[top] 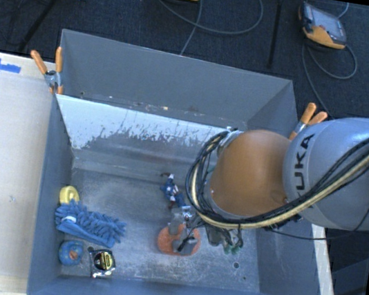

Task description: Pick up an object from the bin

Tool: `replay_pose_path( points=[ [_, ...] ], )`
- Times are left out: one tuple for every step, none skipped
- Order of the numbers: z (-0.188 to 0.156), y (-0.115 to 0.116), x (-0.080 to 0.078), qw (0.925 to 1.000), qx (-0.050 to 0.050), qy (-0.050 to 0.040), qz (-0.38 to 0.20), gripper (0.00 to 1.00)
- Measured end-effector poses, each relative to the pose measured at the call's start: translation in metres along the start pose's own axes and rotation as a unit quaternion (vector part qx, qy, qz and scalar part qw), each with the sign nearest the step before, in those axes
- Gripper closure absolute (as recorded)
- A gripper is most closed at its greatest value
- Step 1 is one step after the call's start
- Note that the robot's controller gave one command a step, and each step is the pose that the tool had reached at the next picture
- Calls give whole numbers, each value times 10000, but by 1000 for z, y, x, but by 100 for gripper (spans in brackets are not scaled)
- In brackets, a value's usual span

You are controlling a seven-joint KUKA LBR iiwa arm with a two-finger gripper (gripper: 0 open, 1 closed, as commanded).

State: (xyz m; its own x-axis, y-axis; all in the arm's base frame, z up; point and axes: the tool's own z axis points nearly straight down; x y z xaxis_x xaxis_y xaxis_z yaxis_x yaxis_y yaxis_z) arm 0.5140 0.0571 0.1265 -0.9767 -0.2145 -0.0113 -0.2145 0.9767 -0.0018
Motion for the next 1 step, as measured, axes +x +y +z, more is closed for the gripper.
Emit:
replay_pose_path(
  points=[
    [-84, -23, 34, 10000, -13, 57, -68, 100]
  ],
)
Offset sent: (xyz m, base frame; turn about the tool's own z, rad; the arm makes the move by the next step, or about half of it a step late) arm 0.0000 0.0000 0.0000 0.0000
